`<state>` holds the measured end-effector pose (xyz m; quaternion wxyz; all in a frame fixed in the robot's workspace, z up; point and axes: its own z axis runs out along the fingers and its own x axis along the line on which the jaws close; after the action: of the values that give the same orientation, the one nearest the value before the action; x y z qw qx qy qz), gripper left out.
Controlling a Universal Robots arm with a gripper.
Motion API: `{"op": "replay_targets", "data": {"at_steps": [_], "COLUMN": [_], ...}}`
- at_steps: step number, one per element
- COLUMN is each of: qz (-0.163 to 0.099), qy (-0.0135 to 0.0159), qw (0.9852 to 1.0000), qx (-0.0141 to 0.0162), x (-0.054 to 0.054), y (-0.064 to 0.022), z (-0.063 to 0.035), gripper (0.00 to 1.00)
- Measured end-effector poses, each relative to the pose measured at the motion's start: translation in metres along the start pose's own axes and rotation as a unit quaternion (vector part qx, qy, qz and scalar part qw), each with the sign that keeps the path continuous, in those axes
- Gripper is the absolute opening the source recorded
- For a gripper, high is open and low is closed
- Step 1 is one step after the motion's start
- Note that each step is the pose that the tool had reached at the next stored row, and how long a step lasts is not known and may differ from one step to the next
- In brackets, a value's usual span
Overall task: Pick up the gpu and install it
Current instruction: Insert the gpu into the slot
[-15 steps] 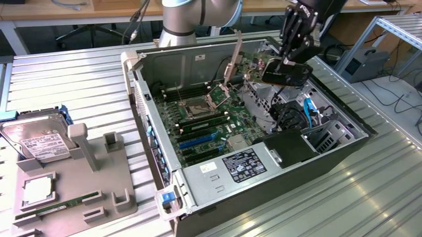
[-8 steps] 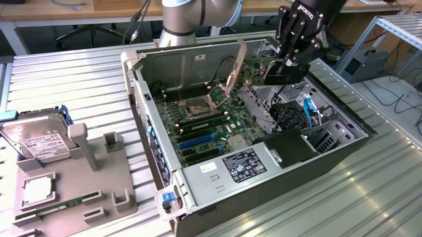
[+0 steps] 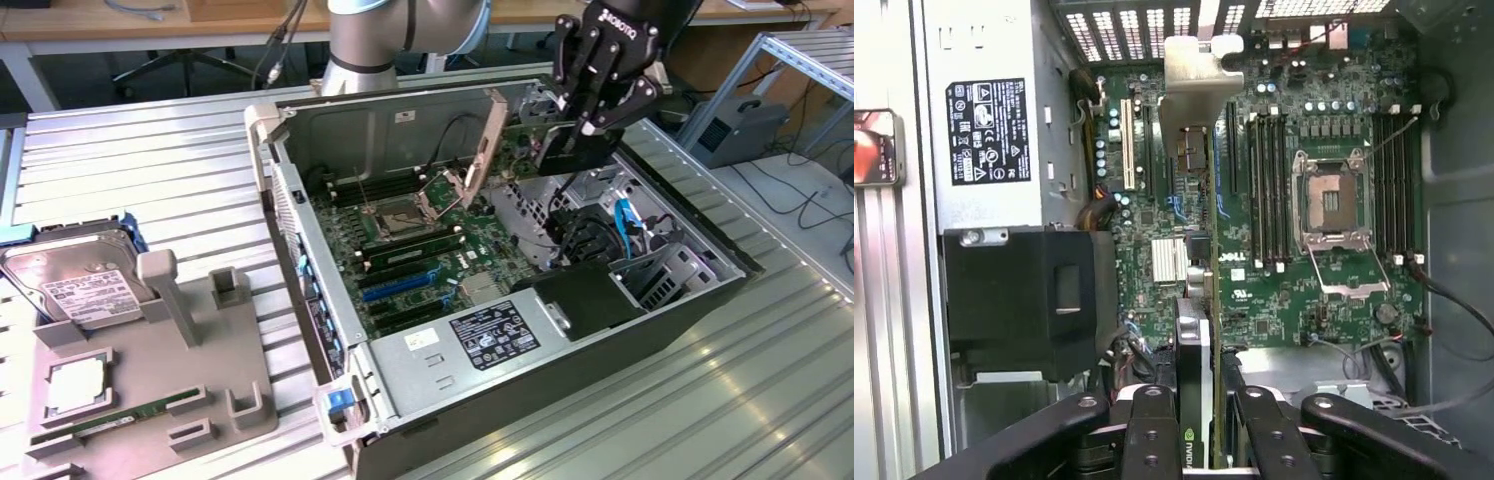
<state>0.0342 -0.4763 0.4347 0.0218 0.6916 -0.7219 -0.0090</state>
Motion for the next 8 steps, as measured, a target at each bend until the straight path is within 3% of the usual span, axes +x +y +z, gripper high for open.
{"op": "replay_targets", "data": {"at_steps": [5, 8], "qz": [0.000, -0.003], "qy": [0.0000, -0.0004], "qw": [1.0000, 0.9999], "qx": [0.0000, 0.0116], "x": [-0.0002, -0.0019], "y": [0.0000, 0.0009], "z": [0.0001, 0.0012], "gripper": [0.27, 0.27]}}
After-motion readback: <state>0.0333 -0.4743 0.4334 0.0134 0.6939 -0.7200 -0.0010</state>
